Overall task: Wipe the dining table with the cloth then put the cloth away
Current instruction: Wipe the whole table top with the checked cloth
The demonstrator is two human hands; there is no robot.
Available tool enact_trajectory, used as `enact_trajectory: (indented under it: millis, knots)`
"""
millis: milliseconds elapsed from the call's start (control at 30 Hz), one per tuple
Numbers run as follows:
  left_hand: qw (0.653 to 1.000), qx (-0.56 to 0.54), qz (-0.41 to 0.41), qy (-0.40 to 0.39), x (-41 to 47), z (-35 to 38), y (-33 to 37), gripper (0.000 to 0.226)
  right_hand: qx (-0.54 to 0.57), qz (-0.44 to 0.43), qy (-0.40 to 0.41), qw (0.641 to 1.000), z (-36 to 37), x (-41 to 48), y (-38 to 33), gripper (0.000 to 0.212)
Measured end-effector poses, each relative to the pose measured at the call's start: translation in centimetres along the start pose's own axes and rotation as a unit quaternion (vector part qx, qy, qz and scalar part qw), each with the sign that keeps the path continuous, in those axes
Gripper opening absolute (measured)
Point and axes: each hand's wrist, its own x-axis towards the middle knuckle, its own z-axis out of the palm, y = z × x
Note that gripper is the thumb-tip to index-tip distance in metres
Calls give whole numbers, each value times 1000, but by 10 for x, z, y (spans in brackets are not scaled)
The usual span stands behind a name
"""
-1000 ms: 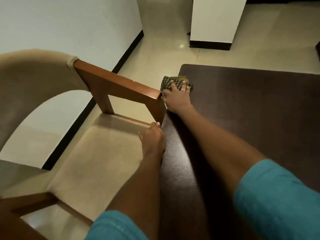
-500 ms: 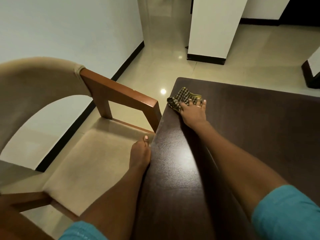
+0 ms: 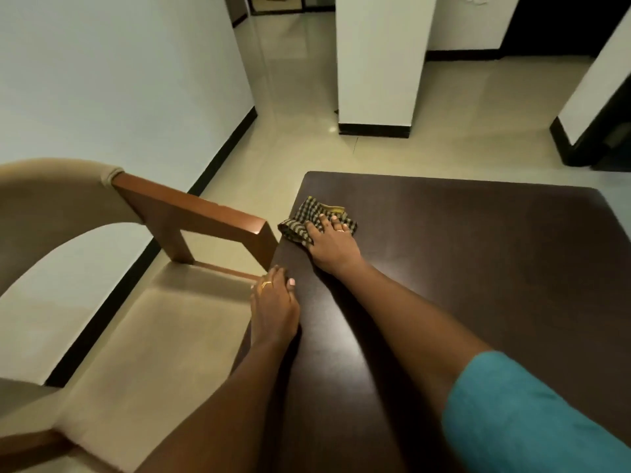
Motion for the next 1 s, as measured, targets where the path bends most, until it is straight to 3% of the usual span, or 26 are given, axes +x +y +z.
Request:
enact_trajectory:
  millis: [300, 533, 733, 1000]
  knots:
    - [986, 31, 133, -91, -29, 56, 94, 52, -18, 228, 34, 973, -72, -10, 202, 50]
    - [989, 45, 125, -70, -33, 64, 106, 49, -18, 394, 89, 915, -100, -112, 353, 53]
    - [994, 46, 84, -58, -42, 60, 91, 47, 5, 475, 116, 872, -93, -149, 360, 46]
    - [996, 39, 57, -57, -51, 41, 62, 46, -17, 414, 134, 900, -62, -139, 295, 42]
